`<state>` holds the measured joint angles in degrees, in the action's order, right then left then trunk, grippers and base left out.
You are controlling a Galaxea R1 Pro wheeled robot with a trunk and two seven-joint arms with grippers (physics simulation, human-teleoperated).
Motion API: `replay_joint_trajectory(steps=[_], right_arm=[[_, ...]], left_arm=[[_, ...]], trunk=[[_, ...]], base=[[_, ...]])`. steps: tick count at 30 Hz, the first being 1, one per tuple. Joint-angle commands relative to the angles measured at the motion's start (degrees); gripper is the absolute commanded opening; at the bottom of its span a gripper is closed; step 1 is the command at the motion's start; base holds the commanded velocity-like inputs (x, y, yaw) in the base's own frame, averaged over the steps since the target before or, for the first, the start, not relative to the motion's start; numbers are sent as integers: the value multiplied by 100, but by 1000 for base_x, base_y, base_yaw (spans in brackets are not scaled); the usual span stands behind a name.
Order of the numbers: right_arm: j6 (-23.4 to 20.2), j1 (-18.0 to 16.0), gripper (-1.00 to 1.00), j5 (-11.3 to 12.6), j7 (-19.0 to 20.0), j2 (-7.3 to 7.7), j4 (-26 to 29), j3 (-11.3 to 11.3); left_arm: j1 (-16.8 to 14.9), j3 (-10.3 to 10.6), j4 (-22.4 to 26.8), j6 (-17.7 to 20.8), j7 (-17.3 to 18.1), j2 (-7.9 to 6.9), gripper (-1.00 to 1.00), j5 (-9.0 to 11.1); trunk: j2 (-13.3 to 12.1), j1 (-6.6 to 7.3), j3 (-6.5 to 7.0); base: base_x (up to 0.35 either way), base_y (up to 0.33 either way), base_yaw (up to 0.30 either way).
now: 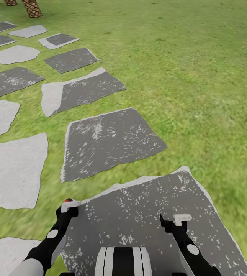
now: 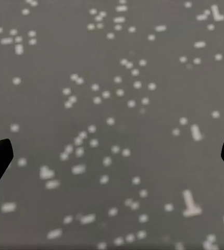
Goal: In the garden, pick up the pesticide atomizer on the floor and spray pesticide onto both trees until each tree trunk is fully covered.
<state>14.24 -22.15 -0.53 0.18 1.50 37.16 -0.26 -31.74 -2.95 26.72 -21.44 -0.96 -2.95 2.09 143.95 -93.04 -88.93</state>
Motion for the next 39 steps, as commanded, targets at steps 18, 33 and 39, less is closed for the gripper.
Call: replay_joint_trajectory(steps=[18, 33, 39], right_arm=[[0, 0, 100, 0, 0, 1, -1, 0], [0, 0, 100, 0, 0, 2, -7, 5], [0, 0, 100, 0, 2, 1, -7, 2]], left_arm=[[-7, -3, 40, -7, -1, -8, -100, 2], [35, 5, 552, 67, -9, -39, -100, 2], [36, 5, 556, 78, -9, -39, -100, -7]], trunk=[[0, 0, 0], [0, 0, 10], [0, 0, 60]], base=[[0, 0, 0], [0, 0, 0], [0, 0, 0]])
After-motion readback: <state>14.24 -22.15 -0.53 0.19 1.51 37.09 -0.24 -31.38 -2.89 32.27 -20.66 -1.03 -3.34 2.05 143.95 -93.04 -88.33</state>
